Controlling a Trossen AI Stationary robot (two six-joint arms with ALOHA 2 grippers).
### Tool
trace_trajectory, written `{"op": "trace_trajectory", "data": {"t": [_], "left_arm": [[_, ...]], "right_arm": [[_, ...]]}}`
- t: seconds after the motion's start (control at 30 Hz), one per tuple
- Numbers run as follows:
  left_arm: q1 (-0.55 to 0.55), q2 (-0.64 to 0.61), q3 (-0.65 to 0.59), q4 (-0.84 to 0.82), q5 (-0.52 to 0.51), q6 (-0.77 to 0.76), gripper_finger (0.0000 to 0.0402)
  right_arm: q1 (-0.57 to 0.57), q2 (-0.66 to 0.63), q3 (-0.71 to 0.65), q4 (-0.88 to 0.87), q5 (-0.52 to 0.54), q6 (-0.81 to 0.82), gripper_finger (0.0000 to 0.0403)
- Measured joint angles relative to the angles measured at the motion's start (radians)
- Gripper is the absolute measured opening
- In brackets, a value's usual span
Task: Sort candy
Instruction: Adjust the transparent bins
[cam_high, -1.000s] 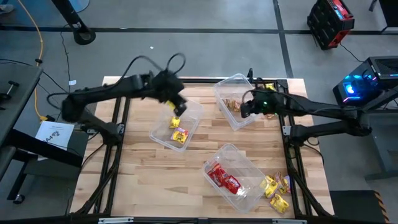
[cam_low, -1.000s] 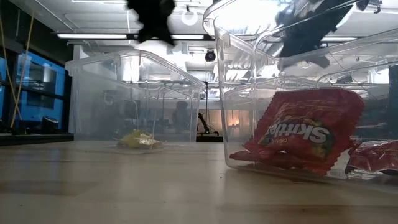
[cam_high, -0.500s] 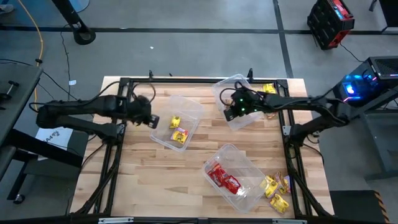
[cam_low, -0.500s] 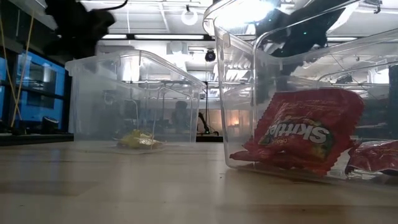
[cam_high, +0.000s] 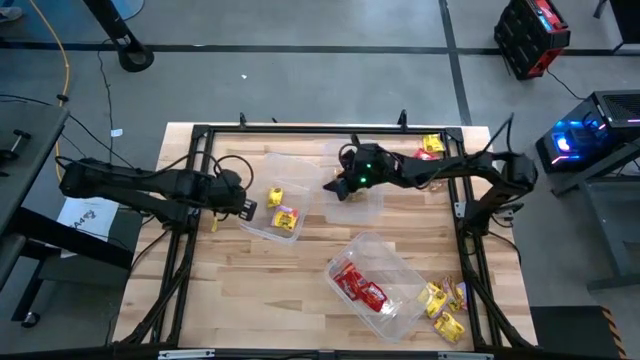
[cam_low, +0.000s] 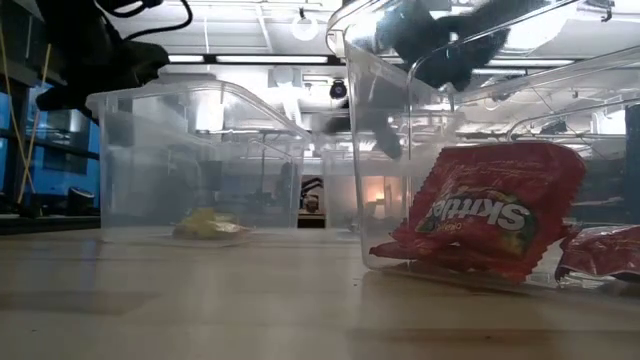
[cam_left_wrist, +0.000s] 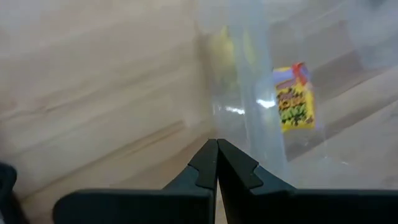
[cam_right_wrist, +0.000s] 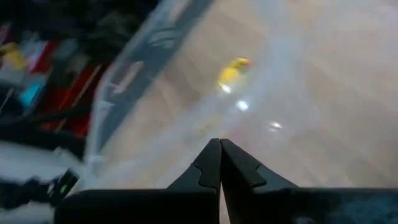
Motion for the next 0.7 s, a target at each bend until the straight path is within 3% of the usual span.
{"op": "trace_trajectory", "data": {"t": [0.13,0.27,0.37,0.57,0.7], "left_arm": [[0.0,-0.015,0.0,0.01,-0.033,0.0,0.0],[0.0,-0.026,0.0,0.011,-0.058,0.003,0.0],[0.0,-0.028,0.0,0.022,-0.077,0.023,0.0],[0.002,-0.028,0.0,0.048,-0.097,0.028,0.0],[0.002,-0.028,0.0,0.085,-0.113,0.038,0.0]], "right_arm": [[-0.006,-0.05,0.15,-0.2,-0.013,-0.129,0.0],[-0.006,-0.156,0.324,-0.615,0.058,-0.287,0.0],[0.038,-0.227,0.414,-0.931,0.074,-0.318,0.0],[0.29,-0.353,0.443,-1.373,0.104,-0.03,0.0],[0.513,-0.382,0.443,-1.504,0.002,0.235,0.0]]}}
